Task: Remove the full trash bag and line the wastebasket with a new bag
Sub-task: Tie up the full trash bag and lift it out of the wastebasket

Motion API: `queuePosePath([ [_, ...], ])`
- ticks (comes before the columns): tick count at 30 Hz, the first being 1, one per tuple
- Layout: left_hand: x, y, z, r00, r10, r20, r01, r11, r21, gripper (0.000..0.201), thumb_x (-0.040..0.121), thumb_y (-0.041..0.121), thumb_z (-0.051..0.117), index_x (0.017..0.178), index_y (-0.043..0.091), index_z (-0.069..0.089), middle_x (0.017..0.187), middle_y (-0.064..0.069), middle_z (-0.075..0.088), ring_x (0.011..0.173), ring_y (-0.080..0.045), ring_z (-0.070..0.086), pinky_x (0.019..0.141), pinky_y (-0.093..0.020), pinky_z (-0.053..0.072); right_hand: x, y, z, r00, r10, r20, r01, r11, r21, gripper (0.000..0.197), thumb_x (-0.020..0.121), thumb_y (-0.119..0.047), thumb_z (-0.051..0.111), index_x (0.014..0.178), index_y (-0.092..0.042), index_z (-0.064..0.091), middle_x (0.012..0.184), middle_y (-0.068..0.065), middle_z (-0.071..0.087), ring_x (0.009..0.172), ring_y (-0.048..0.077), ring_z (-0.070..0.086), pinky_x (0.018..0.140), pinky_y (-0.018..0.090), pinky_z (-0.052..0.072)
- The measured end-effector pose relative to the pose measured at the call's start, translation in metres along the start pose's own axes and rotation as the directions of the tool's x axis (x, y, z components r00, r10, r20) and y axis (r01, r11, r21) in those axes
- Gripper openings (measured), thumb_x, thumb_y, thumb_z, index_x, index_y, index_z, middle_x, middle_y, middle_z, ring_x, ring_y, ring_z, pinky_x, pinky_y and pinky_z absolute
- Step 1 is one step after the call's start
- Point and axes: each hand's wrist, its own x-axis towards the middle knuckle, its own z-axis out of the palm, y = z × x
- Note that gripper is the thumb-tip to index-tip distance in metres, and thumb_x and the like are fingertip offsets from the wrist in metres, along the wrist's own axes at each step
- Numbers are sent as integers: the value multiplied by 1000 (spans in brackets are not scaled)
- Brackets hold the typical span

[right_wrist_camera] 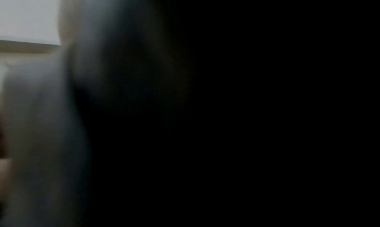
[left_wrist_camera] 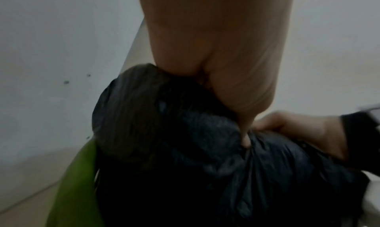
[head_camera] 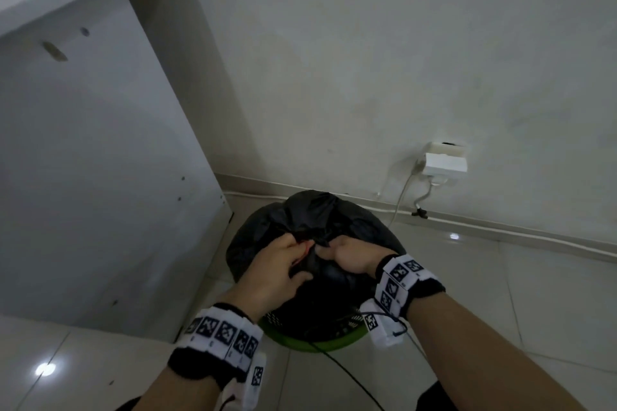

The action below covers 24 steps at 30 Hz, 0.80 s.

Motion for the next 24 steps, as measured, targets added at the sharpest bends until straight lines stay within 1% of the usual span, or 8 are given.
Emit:
queuePosePath([
  [3,5,-11,7,985,-127,-120,115,988,-98,18,91,17,63,104,8,72,93,-6,60,86,-21,59,79,-36,52,-7,5,11,960,-158,-231,169,985,29,37,93,-57,52,100,-24,65,104,-3,70,102,17,64,96,34,48],
  [6,9,-25,10,921,-382,-73,343,887,-309,21,90,23,60,87,5,69,84,-15,67,78,-19,60,74,-29,46,-30,11,38,802,-465,-374,245,828,-504,61,73,-76,57,121,-37,52,121,-13,61,101,10,62,83,32,53],
  [8,10,-34,15,875,-484,5,426,767,-480,31,89,31,60,79,2,64,81,-23,68,73,-22,62,70,-32,47,-25,19,57,786,-546,-290,195,665,-721,70,72,-67,65,132,-34,50,128,-5,59,95,19,66,70,34,57],
  [11,5,-30,14,853,-519,54,437,654,-618,23,90,29,69,83,8,75,83,-8,76,84,-22,72,79,-38,57,0,27,63,757,-563,-332,120,619,-776,39,81,-38,63,118,-29,62,104,2,67,76,29,68,53,32,51],
  [14,-3,-26,-2,883,-445,-150,284,760,-584,27,87,38,70,68,20,73,68,8,70,67,-5,66,70,-28,52,12,17,49,844,-366,-393,40,773,-633,17,88,-29,54,96,-23,67,95,6,69,84,32,67,61,31,46],
  [17,-12,-12,-24,860,-342,-379,137,870,-474,22,92,31,65,75,41,74,89,5,73,79,0,67,76,-23,53,25,16,32,960,-67,-273,-47,920,-390,19,90,-24,52,83,-10,62,87,10,66,84,30,65,72,30,49],
  [21,-15,26,-34,856,-322,-404,-64,709,-702,23,97,28,58,86,31,78,97,-9,76,69,-13,65,69,-33,53,30,19,20,986,144,-87,-155,978,-142,24,93,-10,47,71,-7,56,79,9,57,85,27,56,76,28,41],
  [24,-11,37,-19,894,-297,-336,-97,603,-792,34,102,25,50,85,11,75,67,-7,69,68,-38,65,82,-54,55,26,18,25,979,206,-6,-205,967,-155,31,101,-6,38,109,8,65,118,24,65,111,34,60,94,36,43],
])
